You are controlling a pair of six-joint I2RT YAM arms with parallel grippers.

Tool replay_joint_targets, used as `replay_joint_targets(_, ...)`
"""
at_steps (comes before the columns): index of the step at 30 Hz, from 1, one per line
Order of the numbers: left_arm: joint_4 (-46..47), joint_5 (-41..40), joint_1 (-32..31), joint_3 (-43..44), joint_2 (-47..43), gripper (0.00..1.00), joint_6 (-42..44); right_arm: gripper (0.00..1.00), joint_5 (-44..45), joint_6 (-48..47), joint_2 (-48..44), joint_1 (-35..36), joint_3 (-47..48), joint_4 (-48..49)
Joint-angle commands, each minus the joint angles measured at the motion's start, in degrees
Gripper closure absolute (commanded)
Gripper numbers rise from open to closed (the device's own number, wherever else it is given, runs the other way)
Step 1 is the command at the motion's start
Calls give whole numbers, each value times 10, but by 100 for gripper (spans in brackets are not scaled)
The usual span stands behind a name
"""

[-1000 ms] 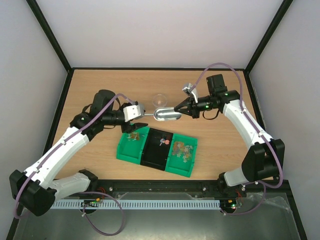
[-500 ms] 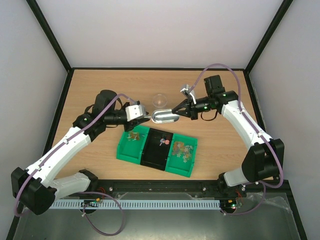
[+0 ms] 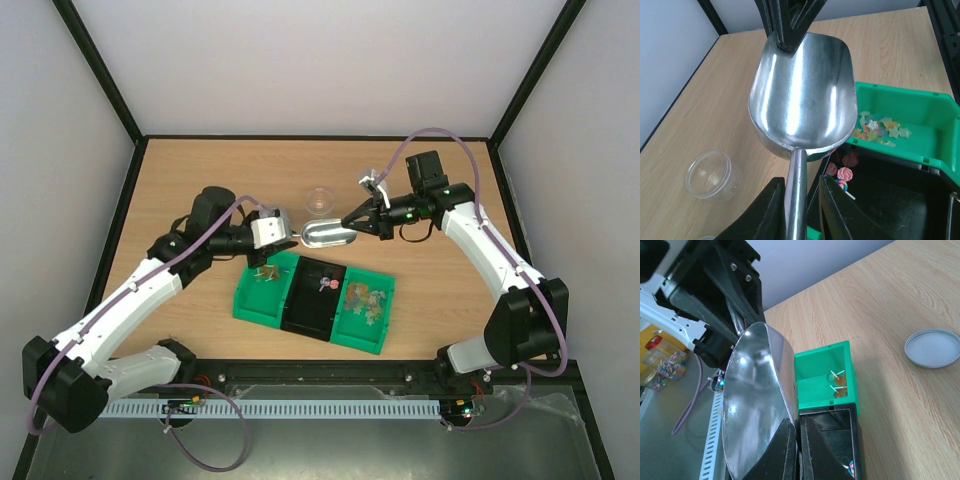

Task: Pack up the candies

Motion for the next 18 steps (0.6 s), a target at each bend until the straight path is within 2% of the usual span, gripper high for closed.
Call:
replay_joint_targets(1,14,-2,0,-8,-9,79,-1,99,-25,1,-17,3,-3,-1)
replay_joint_targets(5,21,-1,-2,-6,-8,81,-6,99,-25,-11,-14,3,-4,-14)
replay_joint_targets(10,29,1,-5,-2,-20,74,-17,99,-22,-27,-8,3,0,-27)
replay_joint_targets(18,31,-3,-10,2,-20,78,-19,99,-29,-29,-3,3,0,-22)
